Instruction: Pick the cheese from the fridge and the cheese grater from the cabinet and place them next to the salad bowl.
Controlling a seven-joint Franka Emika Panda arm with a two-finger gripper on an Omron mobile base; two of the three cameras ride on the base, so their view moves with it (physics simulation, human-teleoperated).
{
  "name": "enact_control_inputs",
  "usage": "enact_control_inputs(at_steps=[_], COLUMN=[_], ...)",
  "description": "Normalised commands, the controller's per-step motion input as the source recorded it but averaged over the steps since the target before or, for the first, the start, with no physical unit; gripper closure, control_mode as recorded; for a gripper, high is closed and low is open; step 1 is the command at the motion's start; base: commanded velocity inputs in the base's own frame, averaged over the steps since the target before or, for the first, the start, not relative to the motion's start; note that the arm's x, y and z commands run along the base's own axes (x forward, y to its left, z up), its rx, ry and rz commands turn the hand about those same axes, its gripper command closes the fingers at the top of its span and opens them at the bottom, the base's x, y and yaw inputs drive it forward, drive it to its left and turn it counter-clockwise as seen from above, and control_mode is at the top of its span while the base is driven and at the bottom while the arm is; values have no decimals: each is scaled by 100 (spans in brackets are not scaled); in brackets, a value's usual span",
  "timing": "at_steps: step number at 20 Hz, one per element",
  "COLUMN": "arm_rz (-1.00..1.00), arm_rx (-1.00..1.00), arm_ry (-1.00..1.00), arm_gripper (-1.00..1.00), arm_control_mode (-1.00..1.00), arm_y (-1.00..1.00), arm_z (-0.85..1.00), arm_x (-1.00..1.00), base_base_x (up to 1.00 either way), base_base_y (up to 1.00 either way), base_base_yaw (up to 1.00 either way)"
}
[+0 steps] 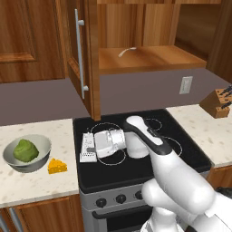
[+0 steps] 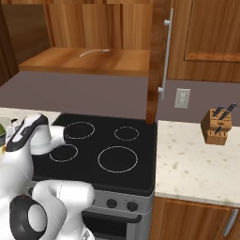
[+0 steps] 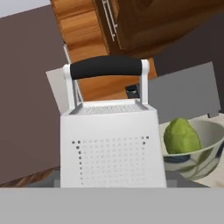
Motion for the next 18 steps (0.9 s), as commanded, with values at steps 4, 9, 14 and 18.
enact_control_inputs(at_steps=[4, 9, 14, 18], arm_rz=[0, 0, 0, 0], arm_rx=[0, -9, -19, -17], arm_ry=[0, 0, -7, -7], arm_gripper=[100, 100, 100, 100], arm_control_mode=[-100, -100, -100, -100], arm_y=[3, 6, 10, 6], arm_z=[12, 0, 0, 0], arm_x=[2, 23, 26, 24], base_base_x=[0, 0, 0, 0], base_base_y=[0, 0, 0, 0], base_base_yaw=[0, 0, 0, 0])
